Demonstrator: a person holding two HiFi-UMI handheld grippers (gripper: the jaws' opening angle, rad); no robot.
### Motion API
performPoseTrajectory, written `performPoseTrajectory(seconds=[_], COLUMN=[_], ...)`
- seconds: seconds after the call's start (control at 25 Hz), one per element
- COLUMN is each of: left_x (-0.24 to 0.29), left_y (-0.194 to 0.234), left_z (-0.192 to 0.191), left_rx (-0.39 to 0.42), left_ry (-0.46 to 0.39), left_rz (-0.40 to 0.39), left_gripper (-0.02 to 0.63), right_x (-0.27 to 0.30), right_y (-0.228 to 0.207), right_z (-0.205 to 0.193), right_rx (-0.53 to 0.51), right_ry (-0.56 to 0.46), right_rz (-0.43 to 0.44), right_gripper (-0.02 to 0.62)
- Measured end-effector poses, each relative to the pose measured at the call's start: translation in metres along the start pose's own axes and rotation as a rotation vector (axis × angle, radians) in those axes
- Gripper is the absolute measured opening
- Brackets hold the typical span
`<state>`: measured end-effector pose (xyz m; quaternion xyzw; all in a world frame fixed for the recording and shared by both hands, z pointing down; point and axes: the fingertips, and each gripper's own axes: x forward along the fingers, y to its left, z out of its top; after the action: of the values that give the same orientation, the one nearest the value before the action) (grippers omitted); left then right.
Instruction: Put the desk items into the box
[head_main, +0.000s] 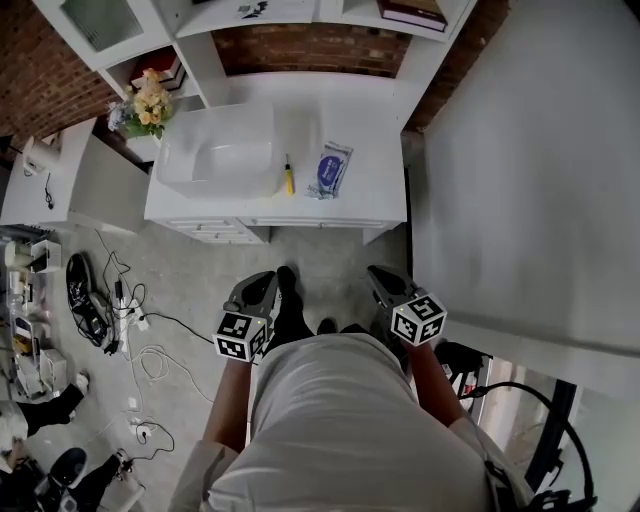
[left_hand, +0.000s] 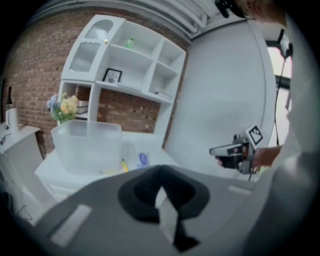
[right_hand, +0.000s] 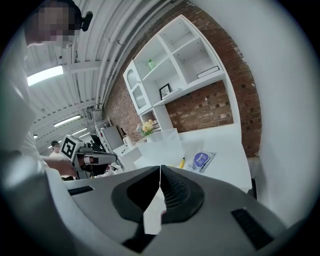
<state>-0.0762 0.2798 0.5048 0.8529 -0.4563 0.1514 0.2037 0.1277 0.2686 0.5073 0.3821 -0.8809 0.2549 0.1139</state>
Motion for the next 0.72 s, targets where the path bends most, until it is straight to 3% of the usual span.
performPoseTrajectory(seconds=[0.72], left_x=[0.081], left_y=[0.103], left_z=[0.043], left_rx=[0.066], left_ry=[0.085], left_rz=[-0.095], left_gripper=[0.003], right_x=[0.116], right_y=[-0.038], right_z=[0.054], right_rx=[0.068], right_ry=[0.025], right_rz=[-0.092], right_gripper=[0.003])
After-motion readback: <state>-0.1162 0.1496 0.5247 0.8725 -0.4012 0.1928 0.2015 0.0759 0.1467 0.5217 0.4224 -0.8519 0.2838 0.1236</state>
